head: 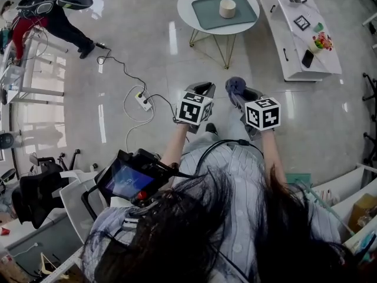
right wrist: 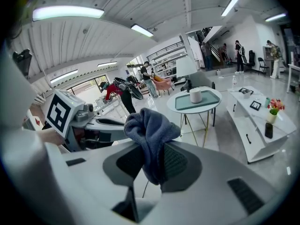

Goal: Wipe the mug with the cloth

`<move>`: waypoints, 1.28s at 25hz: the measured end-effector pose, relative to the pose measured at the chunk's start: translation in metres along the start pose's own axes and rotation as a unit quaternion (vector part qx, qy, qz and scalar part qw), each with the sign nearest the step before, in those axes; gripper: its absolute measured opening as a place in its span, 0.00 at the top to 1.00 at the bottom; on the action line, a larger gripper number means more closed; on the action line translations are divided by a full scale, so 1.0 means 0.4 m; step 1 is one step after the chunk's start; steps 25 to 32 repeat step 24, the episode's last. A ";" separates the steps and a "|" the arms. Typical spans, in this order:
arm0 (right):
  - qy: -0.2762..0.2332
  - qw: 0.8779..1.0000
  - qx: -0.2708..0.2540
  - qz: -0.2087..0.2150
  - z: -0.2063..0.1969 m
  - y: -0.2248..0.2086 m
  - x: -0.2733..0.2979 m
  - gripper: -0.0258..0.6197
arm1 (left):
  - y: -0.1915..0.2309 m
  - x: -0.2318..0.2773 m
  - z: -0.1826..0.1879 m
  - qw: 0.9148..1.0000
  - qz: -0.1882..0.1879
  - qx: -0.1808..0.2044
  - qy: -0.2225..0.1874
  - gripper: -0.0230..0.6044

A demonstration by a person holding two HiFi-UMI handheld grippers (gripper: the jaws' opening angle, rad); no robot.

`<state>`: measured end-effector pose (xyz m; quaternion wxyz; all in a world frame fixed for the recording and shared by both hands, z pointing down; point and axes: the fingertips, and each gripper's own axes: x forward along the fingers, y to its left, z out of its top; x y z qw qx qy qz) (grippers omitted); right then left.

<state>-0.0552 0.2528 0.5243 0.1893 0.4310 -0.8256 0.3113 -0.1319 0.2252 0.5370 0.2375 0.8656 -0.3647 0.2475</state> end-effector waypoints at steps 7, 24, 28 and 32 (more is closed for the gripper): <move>-0.004 1.000 0.000 -0.001 -0.005 0.008 -0.008 0.81 | -0.023 0.008 0.001 1.000 -0.011 0.014 0.007 0.89; -0.001 1.000 0.004 -0.002 -0.004 0.000 0.009 0.81 | -0.019 0.026 -0.001 0.999 -0.017 0.028 0.013 0.89; -0.001 1.000 0.004 -0.002 -0.004 0.000 0.009 0.81 | -0.019 0.026 -0.001 0.999 -0.017 0.028 0.013 0.89; -0.001 1.000 0.004 -0.002 -0.004 0.000 0.009 0.81 | -0.019 0.026 -0.001 0.999 -0.017 0.028 0.013 0.89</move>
